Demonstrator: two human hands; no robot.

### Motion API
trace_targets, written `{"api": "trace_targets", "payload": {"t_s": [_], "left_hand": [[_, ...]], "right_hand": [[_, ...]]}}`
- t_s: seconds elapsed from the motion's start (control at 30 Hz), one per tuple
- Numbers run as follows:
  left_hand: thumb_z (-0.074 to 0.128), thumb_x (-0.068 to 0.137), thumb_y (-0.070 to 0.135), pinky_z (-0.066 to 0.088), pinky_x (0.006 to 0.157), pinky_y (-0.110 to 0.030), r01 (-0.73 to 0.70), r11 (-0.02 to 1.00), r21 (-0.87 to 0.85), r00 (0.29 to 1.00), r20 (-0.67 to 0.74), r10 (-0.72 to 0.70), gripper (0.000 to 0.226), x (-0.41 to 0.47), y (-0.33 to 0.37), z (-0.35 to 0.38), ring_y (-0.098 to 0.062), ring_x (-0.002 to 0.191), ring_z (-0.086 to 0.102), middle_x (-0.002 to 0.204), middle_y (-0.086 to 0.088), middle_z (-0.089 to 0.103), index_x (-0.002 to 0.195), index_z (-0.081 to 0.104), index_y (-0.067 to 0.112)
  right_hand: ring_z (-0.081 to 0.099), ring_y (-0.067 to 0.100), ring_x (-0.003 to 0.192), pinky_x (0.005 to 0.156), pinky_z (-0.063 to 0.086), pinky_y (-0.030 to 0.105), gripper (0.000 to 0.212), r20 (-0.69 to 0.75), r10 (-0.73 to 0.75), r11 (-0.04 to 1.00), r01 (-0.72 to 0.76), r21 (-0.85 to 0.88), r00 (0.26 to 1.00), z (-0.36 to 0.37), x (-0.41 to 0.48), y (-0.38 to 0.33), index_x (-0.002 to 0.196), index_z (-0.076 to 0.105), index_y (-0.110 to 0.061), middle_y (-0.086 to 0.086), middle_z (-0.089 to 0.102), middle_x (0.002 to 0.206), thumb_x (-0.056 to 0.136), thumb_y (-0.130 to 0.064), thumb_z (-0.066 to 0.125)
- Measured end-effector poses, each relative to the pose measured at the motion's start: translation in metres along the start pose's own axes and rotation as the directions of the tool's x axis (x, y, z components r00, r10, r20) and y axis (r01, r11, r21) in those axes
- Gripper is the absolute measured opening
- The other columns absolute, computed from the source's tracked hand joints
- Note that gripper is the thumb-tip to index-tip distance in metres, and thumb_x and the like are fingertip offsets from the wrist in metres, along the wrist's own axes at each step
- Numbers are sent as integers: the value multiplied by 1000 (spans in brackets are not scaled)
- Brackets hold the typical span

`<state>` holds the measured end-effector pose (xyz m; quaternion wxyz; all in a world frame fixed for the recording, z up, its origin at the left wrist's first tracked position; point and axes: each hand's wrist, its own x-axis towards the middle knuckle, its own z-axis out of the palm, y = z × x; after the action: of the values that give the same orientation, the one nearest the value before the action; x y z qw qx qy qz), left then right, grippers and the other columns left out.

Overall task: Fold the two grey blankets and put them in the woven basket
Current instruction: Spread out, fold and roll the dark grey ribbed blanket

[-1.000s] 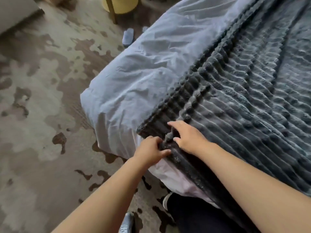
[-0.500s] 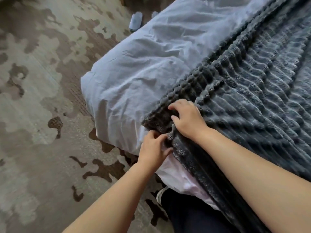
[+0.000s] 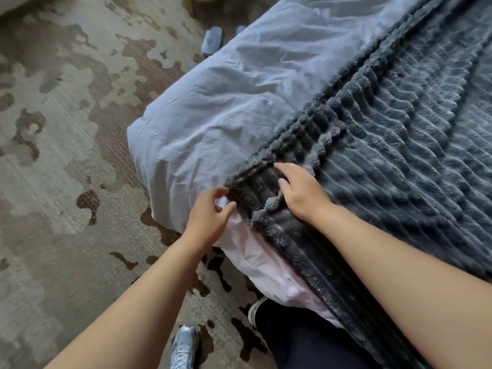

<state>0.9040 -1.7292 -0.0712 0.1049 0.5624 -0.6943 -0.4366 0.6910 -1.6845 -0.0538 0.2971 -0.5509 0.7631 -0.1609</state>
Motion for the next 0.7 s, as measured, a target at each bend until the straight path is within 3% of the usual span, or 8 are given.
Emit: {"api": "trace_targets", "payload": {"t_s": [0.07, 0.1, 0.2, 0.3, 0.37, 0.43, 0.57, 0.7], "left_hand": [[70, 84, 34, 46, 81, -27, 9, 1000, -12, 1000, 9, -9, 57, 9, 7, 0, -10, 88, 57, 123, 8, 47, 135, 46, 23], [71, 84, 34, 44, 80, -27, -13, 999, 39, 999, 47, 11, 54, 15, 10, 2, -13, 89, 57, 117, 8, 48, 132, 48, 22], [57, 94, 27, 38, 65, -30, -67, 975, 210, 978, 208, 22, 12, 33, 18, 8, -24, 77, 56, 79, 0, 59, 90, 60, 16], [45, 100, 24, 42, 63, -33, 126, 992, -8, 991, 40, -126, 28, 48, 14, -6, -26, 71, 54, 68, -3, 57, 76, 58, 16], [49, 98, 25, 36, 62, -31, 185, 975, 123, 982, -71, -177, 24, 51, 12, -14, -26, 76, 53, 76, -8, 60, 82, 60, 10], [54, 95, 26, 39, 70, -30, 218, 941, 260, 976, -60, -209, 21, 47, 19, -11, -28, 86, 56, 93, -12, 62, 101, 61, 8], [52, 89, 20, 38, 105, -43, 229, 940, 252, 962, -208, -178, 40, 19, 51, 5, -33, 124, 43, 138, -16, 42, 129, 50, 13], [52, 83, 13, 38, 101, -36, 51, 956, 288, 992, -122, -16, 44, -31, 81, 29, -29, 119, 44, 135, -11, 41, 126, 54, 20]], "right_hand": [[33, 27, 137, 116, 20, 40, 44, -107, 95, 994, -100, -38, 990, 1, -18, 11, 141, 42, -11, 10, 41, 147, 97, -15, 42], [26, 27, 142, 118, 14, 42, 48, -100, 151, 984, -159, -79, 984, 3, -27, 17, 145, 36, -13, 10, 33, 152, 98, -19, 42], [-1, 21, 149, 119, -1, 41, 59, 88, 331, 932, -311, -186, 939, 10, -55, 41, 153, 9, -19, 3, 2, 162, 101, -37, 31], [-7, 16, 148, 119, -2, 38, 60, 204, 385, 909, -331, -253, 900, 9, -76, 65, 153, 0, -24, -4, -6, 162, 102, -42, 24], [-8, 14, 148, 119, -3, 37, 59, 201, 395, 905, -341, -253, 897, 5, -86, 74, 153, 1, -27, -7, -6, 161, 102, -43, 25], [-5, 14, 148, 119, -2, 36, 59, 145, 418, 897, -383, -220, 897, 2, -97, 76, 154, 5, -25, -5, -1, 162, 102, -41, 28], [10, 16, 148, 120, 9, 33, 54, 10, 483, 876, -483, -7, 875, -10, -137, 79, 152, 21, -19, -2, 17, 160, 102, -32, 35], [26, 16, 142, 118, 21, 32, 47, -59, 567, 823, -565, 56, 821, -15, -200, 84, 147, 36, -19, -2, 31, 154, 100, -26, 39]]}}
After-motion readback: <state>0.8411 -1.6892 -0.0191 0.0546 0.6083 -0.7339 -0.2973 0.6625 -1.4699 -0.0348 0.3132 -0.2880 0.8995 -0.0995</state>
